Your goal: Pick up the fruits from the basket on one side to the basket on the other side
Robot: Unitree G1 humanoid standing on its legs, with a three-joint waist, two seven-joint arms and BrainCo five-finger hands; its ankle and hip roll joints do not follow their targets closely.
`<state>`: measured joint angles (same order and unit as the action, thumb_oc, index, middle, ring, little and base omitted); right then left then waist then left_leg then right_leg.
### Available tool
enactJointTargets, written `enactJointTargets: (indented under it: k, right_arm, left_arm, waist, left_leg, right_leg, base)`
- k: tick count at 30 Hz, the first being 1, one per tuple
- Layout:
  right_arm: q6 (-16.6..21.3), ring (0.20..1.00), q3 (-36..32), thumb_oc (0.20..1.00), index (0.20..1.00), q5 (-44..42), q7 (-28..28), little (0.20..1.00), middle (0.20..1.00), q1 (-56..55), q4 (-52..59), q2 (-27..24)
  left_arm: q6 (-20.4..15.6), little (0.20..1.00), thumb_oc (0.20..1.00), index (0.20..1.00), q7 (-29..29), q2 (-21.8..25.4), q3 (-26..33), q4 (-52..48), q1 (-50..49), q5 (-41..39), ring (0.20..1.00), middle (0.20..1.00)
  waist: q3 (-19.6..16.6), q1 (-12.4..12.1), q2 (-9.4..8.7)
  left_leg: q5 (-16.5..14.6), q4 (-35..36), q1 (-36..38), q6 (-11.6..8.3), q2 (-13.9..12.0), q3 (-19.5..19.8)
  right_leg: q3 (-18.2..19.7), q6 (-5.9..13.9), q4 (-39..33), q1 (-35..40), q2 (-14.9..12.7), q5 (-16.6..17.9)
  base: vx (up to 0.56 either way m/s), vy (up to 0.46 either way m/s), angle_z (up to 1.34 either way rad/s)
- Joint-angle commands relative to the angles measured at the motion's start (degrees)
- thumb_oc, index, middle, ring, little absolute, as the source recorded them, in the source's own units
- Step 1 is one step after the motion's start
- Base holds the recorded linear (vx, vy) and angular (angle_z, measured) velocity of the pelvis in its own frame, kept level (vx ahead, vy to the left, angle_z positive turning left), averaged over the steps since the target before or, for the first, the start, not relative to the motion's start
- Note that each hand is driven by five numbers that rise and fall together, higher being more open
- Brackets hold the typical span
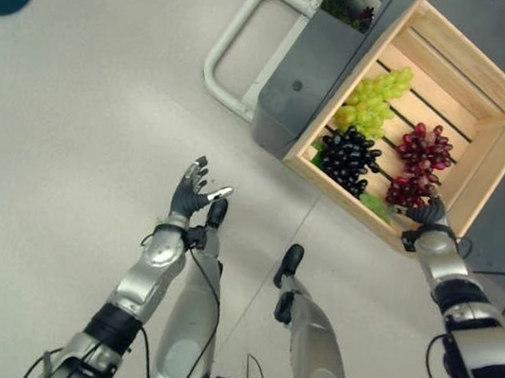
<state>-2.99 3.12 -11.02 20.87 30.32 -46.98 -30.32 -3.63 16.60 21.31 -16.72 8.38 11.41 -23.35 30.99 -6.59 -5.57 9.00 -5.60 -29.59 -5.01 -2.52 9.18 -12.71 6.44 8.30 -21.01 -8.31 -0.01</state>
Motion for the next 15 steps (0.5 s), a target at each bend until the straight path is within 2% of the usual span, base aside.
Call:
enactJointTargets:
  k: [1,6,9,15]
  right_arm:
    - [3.71,1.000,-1.92,1.000,1.000,-6.62,3.02,1.000,1.000,-2.62,5.53,-2.22]
    - [6.13,1.000,-5.79,1.000,1.000,-9.76,4.10,1.000,1.000,-7.83,12.74,1.52]
    - [6.32,1.000,-5.98,1.000,1.000,-9.41,4.18,1.000,1.000,-9.53,14.98,3.20]
    - [6.25,1.000,-5.63,1.000,1.000,-10.15,5.82,1.000,1.000,-8.19,12.75,4.95]
  left_arm:
    - [-1.36,1.000,1.000,1.000,0.18,-2.62,1.81,-3.68,-1.84,-0.55,1.000,1.000]
    - [-1.15,1.000,1.000,1.000,0.75,-3.10,2.72,-3.37,-1.94,-0.45,1.000,1.000]
    - [-1.07,1.000,1.000,1.000,0.91,-3.39,2.58,-3.14,-1.90,-0.20,1.000,1.000]
    - [-1.12,1.000,1.000,1.000,1.41,-3.65,1.85,-2.68,-1.19,0.05,1.000,1.000]
  waist:
    - [-1.19,1.66,0.94]
    - [-1.19,2.49,0.86]
    - [-1.19,2.90,0.80]
    - [-1.19,3.11,0.93]
  left_leg:
    - [-3.56,-0.31,-1.24,0.24,1.63,-0.14]
    - [-3.47,-0.32,-1.51,0.49,1.74,-0.53]
    - [-4.03,-0.33,-0.97,0.57,1.89,-0.84]
    - [-4.44,-0.36,-0.67,0.80,2.08,-1.34]
  right_leg:
    - [1.22,-0.70,5.95,-3.53,-0.74,-7.67]
    - [1.58,-0.64,5.82,-3.92,-0.84,-7.27]
    - [1.87,-0.63,5.91,-3.58,-0.97,-7.65]
    - [2.15,-0.35,5.35,-3.28,-1.22,-7.38]
  base:
    - [0.01,0.006,-0.06]
    - [0.01,0.018,-0.04]
    - [0.02,0.027,-0.05]
    - [0.02,0.013,-0.02]
